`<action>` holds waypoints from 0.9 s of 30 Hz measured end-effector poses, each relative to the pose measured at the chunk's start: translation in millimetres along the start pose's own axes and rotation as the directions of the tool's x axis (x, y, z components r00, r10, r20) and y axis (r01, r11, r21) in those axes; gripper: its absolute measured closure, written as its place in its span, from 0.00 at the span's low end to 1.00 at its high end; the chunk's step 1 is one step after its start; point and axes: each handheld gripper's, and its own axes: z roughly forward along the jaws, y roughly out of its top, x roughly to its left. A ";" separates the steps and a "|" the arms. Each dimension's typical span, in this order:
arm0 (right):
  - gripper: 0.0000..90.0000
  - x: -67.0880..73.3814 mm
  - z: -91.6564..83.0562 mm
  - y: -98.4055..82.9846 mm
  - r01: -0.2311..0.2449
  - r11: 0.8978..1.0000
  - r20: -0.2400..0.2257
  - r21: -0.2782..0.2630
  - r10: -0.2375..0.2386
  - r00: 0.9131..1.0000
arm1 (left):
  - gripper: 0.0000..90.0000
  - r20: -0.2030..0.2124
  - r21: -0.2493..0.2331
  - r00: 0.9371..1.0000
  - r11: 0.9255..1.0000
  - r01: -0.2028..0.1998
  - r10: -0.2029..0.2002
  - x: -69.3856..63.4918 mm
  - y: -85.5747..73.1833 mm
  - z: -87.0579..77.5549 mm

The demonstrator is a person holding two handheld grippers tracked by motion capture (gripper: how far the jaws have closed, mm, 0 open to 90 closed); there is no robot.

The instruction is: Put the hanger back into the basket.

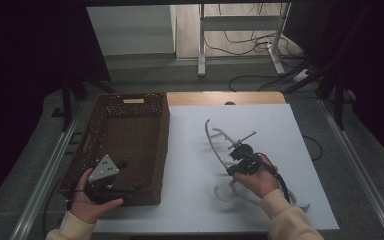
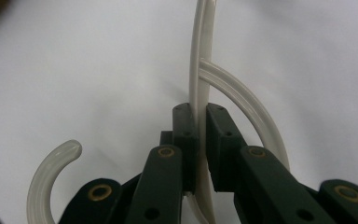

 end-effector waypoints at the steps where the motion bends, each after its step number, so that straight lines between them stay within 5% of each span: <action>1: 0.91 -1.7 -5.1 1.5 -0.014 1.000 -0.013 -0.020 0.013 1.000 | 0.18 0.001 -0.004 1.000 1.000 -0.004 0.004 -1.3 1.3 -0.4; 6: 0.91 -8.5 -29.0 8.4 -0.087 0.989 -0.092 -0.120 0.076 0.993 | 0.18 0.031 -0.034 0.999 0.999 -0.022 0.023 -9.7 12.3 -0.4; 10: 0.91 -15.8 -46.1 12.1 -0.164 0.966 -0.175 -0.201 0.129 0.976 | 0.18 0.045 -0.040 0.998 0.998 -0.043 0.045 -16.3 20.9 4.1; 19: 0.91 -35.6 -54.5 10.5 -0.333 0.894 -0.316 -0.299 0.237 0.919 | 0.18 0.076 -0.039 0.995 0.997 -0.060 0.062 -27.2 30.7 14.8; 27: 0.91 -38.1 -54.7 12.5 -0.425 0.840 -0.420 -0.337 0.270 0.866 | 0.18 0.144 -0.053 0.987 0.996 -0.067 0.074 -48.8 45.7 30.2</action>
